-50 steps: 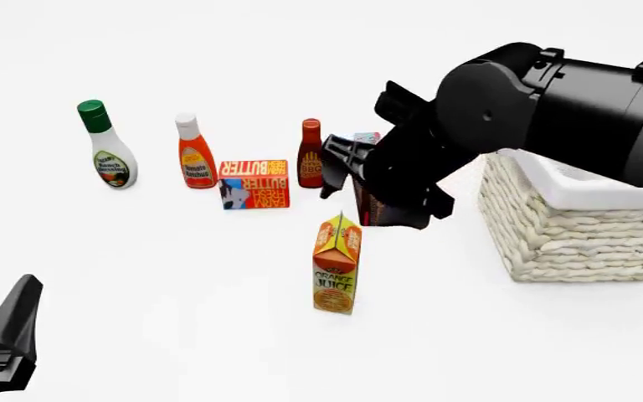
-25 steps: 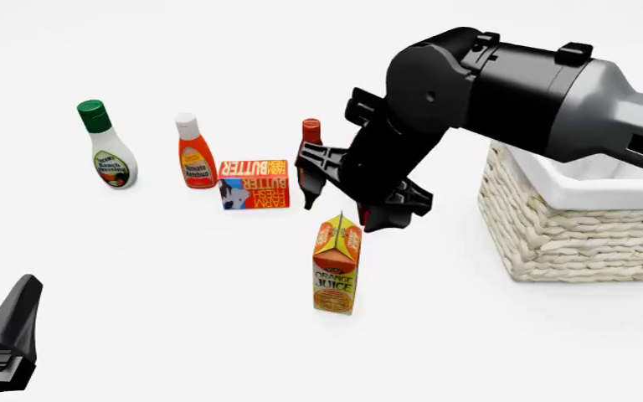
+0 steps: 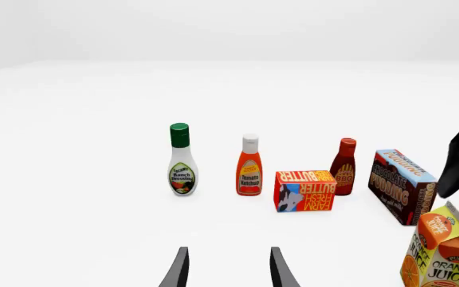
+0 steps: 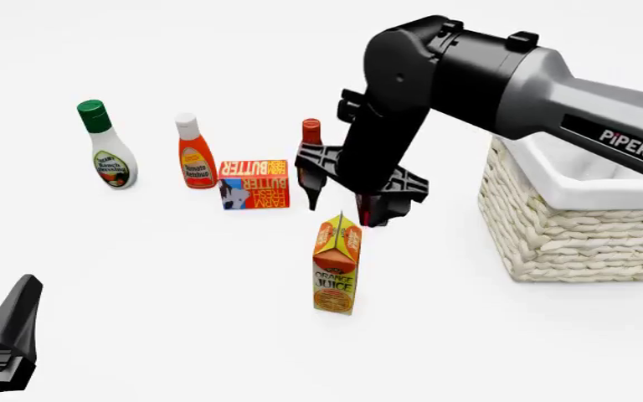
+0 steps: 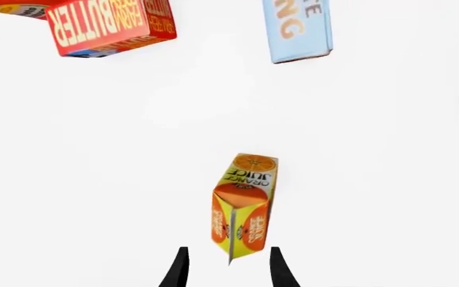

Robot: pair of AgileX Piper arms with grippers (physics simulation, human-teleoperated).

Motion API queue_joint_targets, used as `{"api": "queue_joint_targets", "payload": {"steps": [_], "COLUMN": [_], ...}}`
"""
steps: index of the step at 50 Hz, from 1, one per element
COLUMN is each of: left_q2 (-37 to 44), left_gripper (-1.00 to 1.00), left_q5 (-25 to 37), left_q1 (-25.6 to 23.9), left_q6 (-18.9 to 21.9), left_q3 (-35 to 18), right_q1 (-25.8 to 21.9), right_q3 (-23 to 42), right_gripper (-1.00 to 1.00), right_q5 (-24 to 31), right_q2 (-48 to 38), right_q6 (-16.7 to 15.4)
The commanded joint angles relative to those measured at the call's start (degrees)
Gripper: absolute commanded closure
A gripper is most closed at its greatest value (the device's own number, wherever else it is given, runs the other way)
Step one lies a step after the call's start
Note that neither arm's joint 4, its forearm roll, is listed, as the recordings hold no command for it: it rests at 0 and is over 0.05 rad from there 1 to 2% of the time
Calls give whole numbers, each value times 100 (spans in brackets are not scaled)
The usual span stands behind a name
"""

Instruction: Pick the orange juice and place it in the basket.

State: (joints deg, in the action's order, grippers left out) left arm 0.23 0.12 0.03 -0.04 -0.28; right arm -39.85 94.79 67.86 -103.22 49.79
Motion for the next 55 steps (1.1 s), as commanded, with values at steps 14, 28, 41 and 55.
{"api": "queue_joint_targets", "payload": {"steps": [14,28,41,55], "left_q2": [0,0,0,0], "left_gripper": [-100,-100,-100,-100], "left_q5": [0,0,0,0], "left_q1": [0,-1,1,-1], "left_q6": [0,1,1,0], "left_q3": [0,0,0,0], "right_q1": [66,89,60,4], "right_q3": [92,2,-75,30], "right_gripper": [-100,-100,-100,-100], "right_q5": [204,202,200,203], "right_q2": [-270,-346,-350,-457], "right_q6": [-184,-238,-208,-181]}}
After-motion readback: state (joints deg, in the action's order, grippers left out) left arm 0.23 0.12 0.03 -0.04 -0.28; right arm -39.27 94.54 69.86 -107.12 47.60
